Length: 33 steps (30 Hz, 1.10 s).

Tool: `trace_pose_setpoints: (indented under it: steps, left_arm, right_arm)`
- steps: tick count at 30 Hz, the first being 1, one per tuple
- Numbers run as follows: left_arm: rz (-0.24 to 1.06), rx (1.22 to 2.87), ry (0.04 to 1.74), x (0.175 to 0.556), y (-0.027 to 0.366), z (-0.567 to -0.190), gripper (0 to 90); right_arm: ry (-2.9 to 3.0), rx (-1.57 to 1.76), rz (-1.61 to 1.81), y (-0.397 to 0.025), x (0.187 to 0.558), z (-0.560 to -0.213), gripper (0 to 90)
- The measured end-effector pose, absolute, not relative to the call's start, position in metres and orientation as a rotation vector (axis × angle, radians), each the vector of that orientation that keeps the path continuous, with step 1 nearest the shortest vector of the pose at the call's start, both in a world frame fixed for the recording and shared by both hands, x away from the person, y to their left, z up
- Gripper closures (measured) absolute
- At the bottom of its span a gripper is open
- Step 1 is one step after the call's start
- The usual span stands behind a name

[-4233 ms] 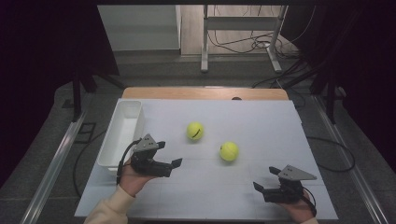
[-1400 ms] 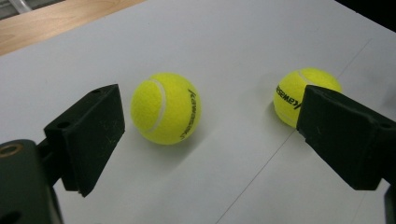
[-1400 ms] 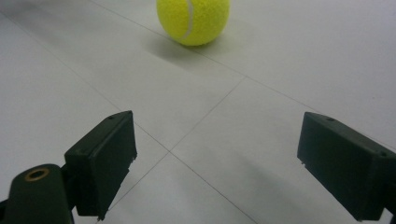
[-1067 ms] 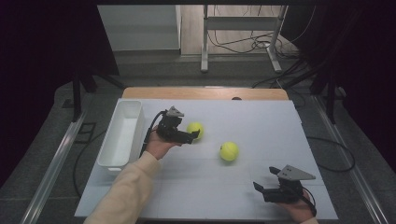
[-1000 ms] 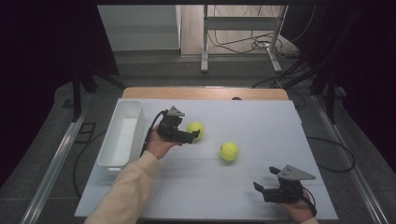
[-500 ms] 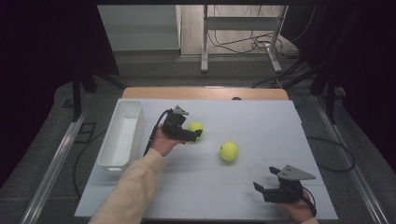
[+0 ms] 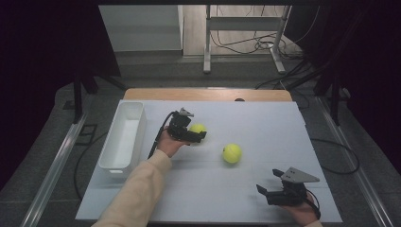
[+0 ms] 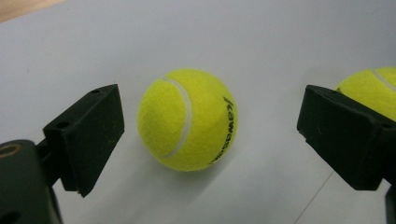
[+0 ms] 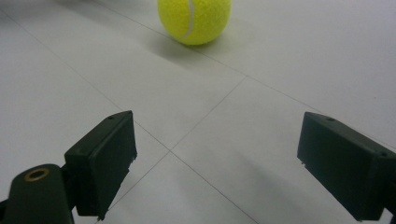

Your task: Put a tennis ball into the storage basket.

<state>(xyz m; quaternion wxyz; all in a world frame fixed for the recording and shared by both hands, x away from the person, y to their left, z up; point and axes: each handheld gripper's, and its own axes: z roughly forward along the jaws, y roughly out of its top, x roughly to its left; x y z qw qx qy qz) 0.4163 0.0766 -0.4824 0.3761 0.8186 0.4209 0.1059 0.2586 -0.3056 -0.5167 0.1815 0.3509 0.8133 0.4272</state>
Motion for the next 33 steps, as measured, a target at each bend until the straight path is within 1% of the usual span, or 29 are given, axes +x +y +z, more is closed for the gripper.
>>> trace_pose_setpoints:
  steps: [15,33]
  left_arm:
    - [0.243,2.101,1.136,0.429,0.076,-0.499,7.9]
    - [0.222,2.109,1.154,0.435,0.071,-0.509,7.4]
  right_arm:
    - [2.298,0.989,1.207,-0.305,0.259,-0.517,12.2]
    - [2.295,0.991,1.21,-0.306,0.259,-0.517,12.2]
